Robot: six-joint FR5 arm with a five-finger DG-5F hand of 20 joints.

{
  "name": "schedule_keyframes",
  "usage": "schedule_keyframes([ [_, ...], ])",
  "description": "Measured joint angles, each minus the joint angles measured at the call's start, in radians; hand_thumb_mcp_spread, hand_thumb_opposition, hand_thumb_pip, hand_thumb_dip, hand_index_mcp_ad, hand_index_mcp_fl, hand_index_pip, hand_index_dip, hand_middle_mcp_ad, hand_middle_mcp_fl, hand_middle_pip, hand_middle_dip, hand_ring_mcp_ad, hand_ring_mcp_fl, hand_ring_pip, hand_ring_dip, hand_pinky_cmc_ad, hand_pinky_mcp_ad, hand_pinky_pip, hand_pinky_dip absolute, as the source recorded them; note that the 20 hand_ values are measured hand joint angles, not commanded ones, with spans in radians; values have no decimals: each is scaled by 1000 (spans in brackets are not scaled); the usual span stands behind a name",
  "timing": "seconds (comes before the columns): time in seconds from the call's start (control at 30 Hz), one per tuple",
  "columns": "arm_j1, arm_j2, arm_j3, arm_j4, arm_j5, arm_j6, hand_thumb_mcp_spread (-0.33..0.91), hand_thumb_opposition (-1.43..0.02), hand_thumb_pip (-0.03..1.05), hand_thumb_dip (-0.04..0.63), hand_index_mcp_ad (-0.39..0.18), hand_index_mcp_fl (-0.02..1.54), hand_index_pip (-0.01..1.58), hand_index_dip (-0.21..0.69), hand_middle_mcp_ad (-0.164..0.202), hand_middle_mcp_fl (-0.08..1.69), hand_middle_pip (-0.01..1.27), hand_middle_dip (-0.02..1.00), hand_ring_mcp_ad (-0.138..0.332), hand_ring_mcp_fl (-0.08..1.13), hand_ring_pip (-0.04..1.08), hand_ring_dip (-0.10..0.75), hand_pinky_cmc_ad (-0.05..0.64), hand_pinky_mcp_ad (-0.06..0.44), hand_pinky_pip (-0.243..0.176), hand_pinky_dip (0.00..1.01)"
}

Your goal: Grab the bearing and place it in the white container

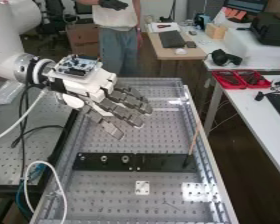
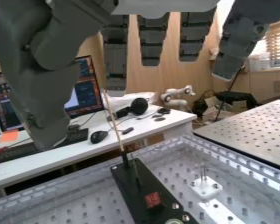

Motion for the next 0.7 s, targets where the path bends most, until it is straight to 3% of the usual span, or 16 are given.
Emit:
schedule_keyframes([
  [0.33, -4, -61, -38, 57, 69, 48, 328, -787, 614, 169, -103, -10, 1173, 113, 52, 5, 126, 169, 176, -3, 94, 80, 414, 328, -89, 265],
  [0.7, 6, -145, -53, 147, 127, 62, 340, -822, 618, 190, -106, -10, 1363, 155, 52, 0, 117, 169, 178, -3, 91, 80, 414, 328, -93, 237],
])
